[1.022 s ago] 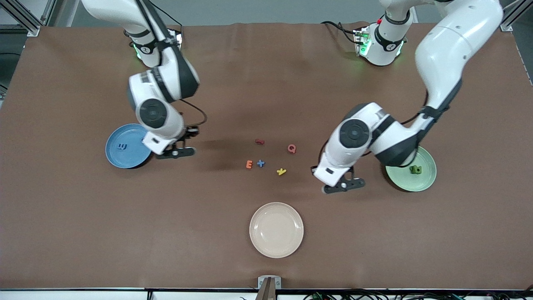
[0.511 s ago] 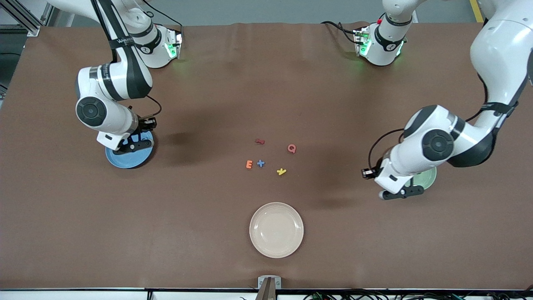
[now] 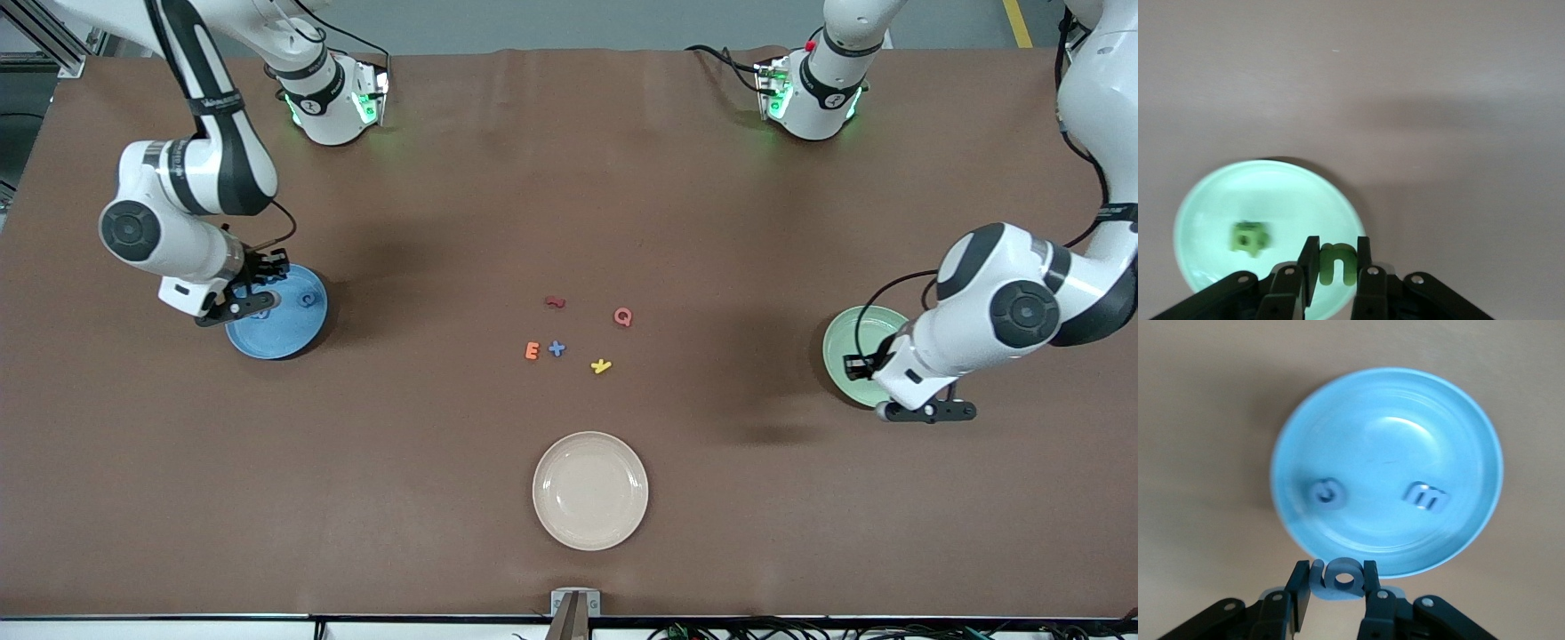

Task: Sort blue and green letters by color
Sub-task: 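Carry the blue a to the blue plate while the left carries n, then release both letters and move the right gripper back to the letters, then grasp the blue x with the right gripper while the left gripper rises, then carry the blue x to the blue plate and release it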

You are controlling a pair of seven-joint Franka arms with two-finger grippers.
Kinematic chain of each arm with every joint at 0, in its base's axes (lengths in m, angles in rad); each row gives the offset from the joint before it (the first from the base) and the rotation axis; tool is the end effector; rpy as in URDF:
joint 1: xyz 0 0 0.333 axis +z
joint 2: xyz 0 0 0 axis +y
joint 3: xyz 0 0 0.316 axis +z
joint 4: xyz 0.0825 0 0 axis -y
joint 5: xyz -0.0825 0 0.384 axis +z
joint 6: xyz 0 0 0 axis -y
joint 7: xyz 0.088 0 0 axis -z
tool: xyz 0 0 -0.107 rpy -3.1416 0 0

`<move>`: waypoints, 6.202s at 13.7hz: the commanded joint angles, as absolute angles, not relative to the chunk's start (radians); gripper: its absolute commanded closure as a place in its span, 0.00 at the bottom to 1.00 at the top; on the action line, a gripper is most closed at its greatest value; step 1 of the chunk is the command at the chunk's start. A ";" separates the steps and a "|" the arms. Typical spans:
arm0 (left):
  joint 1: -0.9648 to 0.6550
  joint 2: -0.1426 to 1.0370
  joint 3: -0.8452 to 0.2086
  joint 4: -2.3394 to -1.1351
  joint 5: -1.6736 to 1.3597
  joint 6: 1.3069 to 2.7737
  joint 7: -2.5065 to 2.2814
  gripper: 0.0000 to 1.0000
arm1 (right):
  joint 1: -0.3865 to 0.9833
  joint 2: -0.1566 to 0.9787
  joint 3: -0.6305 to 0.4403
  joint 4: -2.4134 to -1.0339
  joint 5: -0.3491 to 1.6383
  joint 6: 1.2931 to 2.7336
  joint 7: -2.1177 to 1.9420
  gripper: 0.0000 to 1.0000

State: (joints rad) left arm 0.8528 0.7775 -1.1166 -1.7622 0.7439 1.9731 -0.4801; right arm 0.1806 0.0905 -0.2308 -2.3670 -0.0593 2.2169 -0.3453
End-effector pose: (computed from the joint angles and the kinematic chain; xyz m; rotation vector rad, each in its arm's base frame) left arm 0.6392 -0.0410 0.3063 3.1379 -0.0470 -0.0926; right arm 0.4768 -0.0267 0.2711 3.0591 0.5171 -0.3841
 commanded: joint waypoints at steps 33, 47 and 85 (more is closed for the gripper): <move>0.991 0.804 -0.997 -1.939 0.851 2.197 -0.232 0.95 | 0.804 0.732 -0.195 -1.454 0.178 2.163 0.994 0.20; 0.997 0.796 -0.994 -1.947 0.851 2.187 -0.230 0.77 | 0.864 0.867 -0.183 -1.368 0.175 2.273 1.331 0.37; 0.430 0.761 -0.861 -1.421 0.588 1.988 -0.317 0.00 | 0.623 0.582 -0.186 -1.489 0.163 1.782 0.674 1.00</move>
